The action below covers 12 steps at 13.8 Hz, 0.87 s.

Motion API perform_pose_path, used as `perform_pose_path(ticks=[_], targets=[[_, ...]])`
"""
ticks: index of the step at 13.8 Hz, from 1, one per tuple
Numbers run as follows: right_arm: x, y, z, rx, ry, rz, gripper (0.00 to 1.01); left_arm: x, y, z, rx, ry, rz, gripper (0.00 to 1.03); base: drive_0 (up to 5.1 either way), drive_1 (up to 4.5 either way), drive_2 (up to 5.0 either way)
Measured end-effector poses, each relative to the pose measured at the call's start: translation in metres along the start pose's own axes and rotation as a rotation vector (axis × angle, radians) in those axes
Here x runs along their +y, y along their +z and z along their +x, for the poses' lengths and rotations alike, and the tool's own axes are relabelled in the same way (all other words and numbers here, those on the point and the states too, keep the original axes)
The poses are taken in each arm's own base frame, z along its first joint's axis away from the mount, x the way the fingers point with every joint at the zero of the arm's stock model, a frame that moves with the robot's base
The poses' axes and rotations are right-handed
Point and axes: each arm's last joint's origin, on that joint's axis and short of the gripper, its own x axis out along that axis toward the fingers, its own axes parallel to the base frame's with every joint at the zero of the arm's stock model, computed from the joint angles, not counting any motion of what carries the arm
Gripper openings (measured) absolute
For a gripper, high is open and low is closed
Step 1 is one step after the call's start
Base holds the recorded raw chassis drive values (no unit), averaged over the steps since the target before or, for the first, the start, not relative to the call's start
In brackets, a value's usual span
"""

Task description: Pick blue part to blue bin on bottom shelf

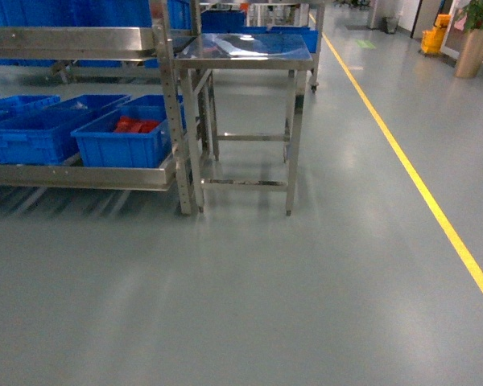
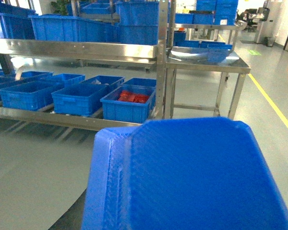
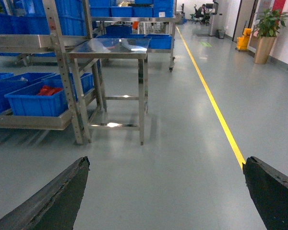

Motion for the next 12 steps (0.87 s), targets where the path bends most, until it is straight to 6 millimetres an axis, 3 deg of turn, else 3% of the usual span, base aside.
perform_pose_path(ticks=[12], targets=[[0.0,0.0,0.0,0.0,0.0,0.0,0.98,0.0001,-0.0001,0.0001,0.001,0.001,0.0,0.44,0.1,4.18,-3.9]])
